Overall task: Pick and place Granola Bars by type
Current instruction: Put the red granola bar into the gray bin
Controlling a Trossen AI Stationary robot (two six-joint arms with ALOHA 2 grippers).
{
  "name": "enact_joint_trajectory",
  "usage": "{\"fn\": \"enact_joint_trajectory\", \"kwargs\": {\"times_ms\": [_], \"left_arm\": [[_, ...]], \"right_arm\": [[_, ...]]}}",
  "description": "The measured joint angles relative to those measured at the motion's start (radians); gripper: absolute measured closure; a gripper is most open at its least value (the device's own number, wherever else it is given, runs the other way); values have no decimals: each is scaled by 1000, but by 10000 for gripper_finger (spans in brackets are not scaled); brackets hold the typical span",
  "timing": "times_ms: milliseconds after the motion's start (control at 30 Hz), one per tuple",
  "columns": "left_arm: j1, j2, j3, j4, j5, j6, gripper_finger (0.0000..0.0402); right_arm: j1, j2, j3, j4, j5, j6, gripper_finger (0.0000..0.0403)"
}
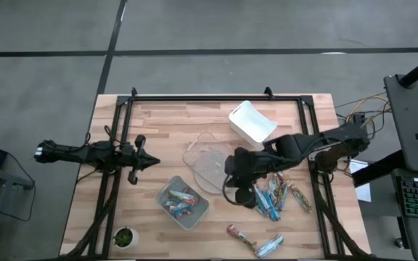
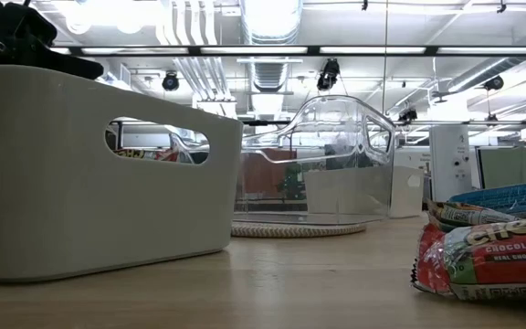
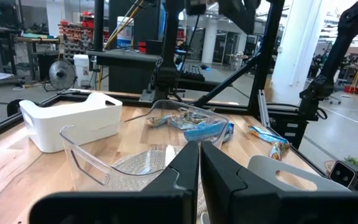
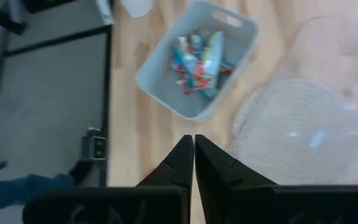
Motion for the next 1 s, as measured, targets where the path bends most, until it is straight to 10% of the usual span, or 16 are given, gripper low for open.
{"fn": "enact_joint_trajectory", "kwargs": {"times_ms": [367,1000], "left_arm": [[0,0,0,0,0,0,401],[0,0,0,0,0,0,401]], "right_arm": [[78,-94,-284,144,-5,211,394],[274,-97,-391,234,73,475,394]]}}
